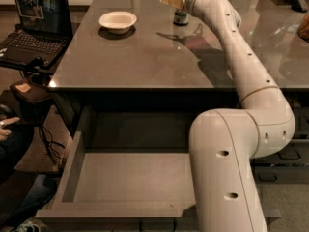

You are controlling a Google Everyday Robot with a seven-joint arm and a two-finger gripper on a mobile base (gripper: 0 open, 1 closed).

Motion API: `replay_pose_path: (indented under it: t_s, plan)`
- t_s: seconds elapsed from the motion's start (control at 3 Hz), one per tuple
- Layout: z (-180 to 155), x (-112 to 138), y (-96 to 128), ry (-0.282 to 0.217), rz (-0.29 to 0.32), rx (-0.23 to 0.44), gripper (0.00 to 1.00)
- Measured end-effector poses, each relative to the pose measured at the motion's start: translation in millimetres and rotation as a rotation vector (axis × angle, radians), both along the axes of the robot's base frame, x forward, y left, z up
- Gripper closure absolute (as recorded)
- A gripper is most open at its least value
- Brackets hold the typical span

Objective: Place 7up can into top drawer

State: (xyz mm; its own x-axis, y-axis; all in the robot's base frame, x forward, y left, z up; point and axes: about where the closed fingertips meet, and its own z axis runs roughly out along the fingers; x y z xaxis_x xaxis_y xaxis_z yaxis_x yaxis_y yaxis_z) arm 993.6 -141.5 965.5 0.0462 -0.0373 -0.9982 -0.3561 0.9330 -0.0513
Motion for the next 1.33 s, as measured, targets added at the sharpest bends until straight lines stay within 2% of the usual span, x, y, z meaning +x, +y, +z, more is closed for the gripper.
replay_pose_path:
  t_s: [0.33, 0.67, 1.0, 1.33]
  plan:
    - [1.9, -0.3, 0.1, -0.002, 0.002, 0.001, 0.0]
    - [-0.7, 2.5, 9.4, -0.006, 0.02, 0.03, 0.0]
    - [-11.1, 9.3, 22.0, 0.0, 0.038, 0.092, 0.0]
    - [-26.1, 12.4, 26.7, 0.035, 0.036, 0.058, 0.0]
